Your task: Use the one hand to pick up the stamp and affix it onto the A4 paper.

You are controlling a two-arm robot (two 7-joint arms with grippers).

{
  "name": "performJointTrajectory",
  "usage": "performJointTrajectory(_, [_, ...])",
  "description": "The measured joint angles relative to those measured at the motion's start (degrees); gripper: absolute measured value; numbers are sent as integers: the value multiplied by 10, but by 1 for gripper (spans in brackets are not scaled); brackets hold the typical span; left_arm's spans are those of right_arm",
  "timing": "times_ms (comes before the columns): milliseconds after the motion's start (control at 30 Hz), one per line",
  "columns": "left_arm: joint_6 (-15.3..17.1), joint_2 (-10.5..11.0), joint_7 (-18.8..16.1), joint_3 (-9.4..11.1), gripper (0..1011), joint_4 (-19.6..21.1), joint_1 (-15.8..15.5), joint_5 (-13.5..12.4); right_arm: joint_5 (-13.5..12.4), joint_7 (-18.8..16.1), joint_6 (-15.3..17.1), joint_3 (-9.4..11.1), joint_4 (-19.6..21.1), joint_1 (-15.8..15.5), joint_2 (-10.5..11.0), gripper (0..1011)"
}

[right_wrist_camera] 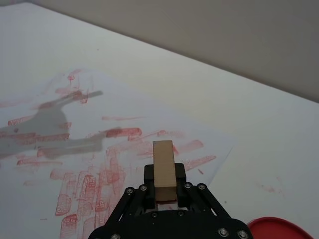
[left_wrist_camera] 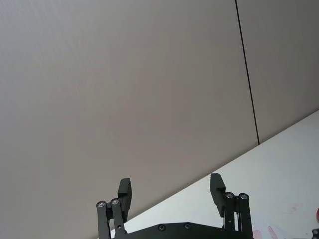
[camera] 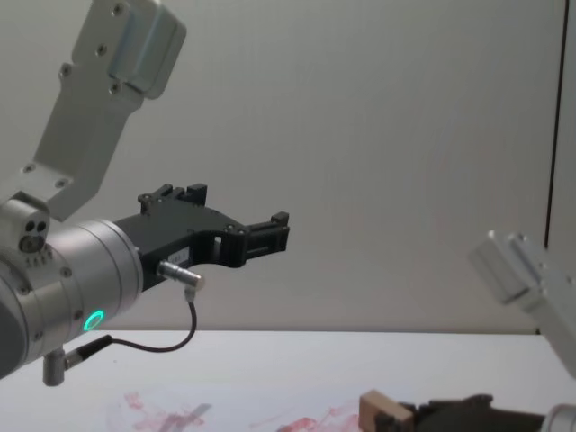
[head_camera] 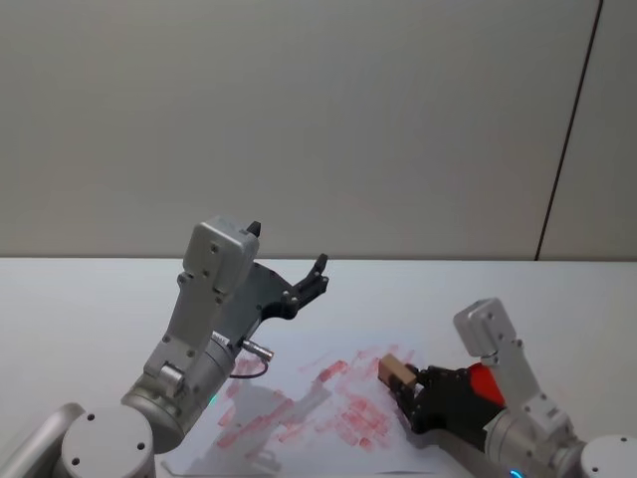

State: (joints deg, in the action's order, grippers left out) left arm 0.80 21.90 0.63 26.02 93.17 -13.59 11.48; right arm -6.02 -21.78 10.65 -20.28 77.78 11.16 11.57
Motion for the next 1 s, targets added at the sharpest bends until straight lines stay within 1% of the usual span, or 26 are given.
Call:
performJointTrajectory(200, [0,0,0,0,1002,0,0,0,-23,10,-21,6,17,-2,2,216])
performJointTrajectory(433, [0,0,0,0,1003,0,0,0,-53,30,-46,18,53,-7,9,216])
performJointTrajectory(633, [0,0,0,0,1003,0,0,0,-65,40,-49,27,74,-14,19,216])
performJointTrajectory(767, [0,0,0,0,1002,0,0,0,-70,44,-44,34,86,-22,30,216])
performJointTrajectory(1000, [0,0,0,0,1002,0,0,0,-75,46,-32,43,95,-36,47,216])
